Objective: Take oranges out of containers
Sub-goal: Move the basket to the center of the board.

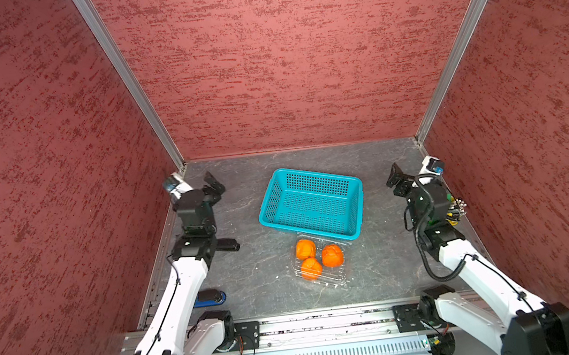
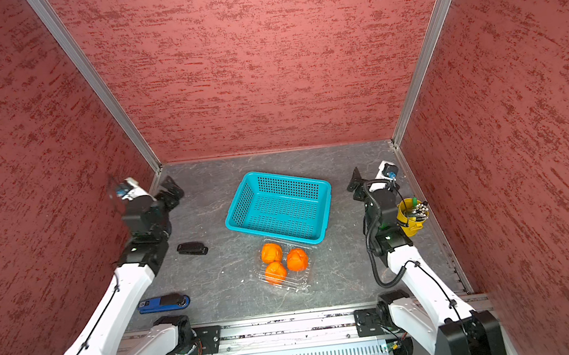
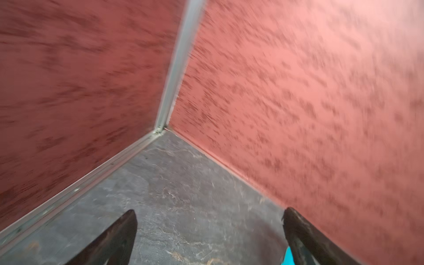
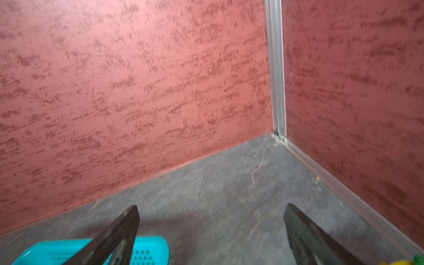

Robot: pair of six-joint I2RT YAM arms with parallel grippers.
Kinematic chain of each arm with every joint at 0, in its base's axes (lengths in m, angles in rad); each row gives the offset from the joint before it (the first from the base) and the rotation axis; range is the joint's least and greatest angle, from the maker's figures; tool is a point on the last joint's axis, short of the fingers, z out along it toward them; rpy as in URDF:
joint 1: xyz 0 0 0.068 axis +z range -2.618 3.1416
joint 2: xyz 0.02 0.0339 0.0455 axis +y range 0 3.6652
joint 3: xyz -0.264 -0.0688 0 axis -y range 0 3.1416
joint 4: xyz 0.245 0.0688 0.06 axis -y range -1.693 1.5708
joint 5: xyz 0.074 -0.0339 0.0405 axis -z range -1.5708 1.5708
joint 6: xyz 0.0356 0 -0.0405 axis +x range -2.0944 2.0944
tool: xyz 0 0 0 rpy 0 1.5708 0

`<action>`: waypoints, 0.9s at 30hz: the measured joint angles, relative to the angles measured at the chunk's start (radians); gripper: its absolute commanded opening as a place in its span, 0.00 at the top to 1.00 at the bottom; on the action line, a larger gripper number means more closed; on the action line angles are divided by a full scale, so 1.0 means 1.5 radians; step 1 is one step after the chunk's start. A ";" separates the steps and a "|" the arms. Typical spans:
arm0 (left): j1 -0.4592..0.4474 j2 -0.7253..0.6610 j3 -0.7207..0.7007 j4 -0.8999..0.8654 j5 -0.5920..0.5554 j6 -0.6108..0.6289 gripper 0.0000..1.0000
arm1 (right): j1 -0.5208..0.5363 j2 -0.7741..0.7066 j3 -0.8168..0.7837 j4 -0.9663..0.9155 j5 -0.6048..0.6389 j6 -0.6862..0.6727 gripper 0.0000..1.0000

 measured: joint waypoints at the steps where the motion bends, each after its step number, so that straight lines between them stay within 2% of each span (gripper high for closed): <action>1: 0.028 -0.022 0.006 -0.038 0.009 -0.026 0.00 | 0.015 -0.007 0.003 -0.048 0.003 0.015 0.09; 3: 0.084 -0.047 0.010 -0.101 0.045 -0.057 0.01 | 0.034 -0.009 0.009 -0.137 -0.006 0.046 0.17; 5: 0.127 -0.050 0.016 -0.158 0.093 -0.072 0.01 | 0.041 0.004 0.020 -0.214 -0.026 0.073 0.18; 9: 0.140 0.014 0.041 -0.237 0.217 -0.074 0.00 | 0.044 0.085 0.063 -0.332 -0.110 0.119 0.16; 12: 0.120 0.110 0.072 -0.271 0.293 -0.069 0.00 | 0.049 0.157 0.097 -0.372 -0.173 0.138 0.15; 18: 0.006 0.274 0.135 -0.300 0.337 -0.052 0.00 | 0.050 0.227 0.138 -0.386 -0.245 0.169 0.14; 21: -0.037 0.329 0.164 -0.299 0.357 -0.051 0.00 | 0.050 0.274 0.176 -0.371 -0.277 0.182 0.18; 27: -0.068 0.423 0.202 -0.272 0.407 -0.059 0.01 | 0.050 0.384 0.252 -0.331 -0.351 0.203 0.32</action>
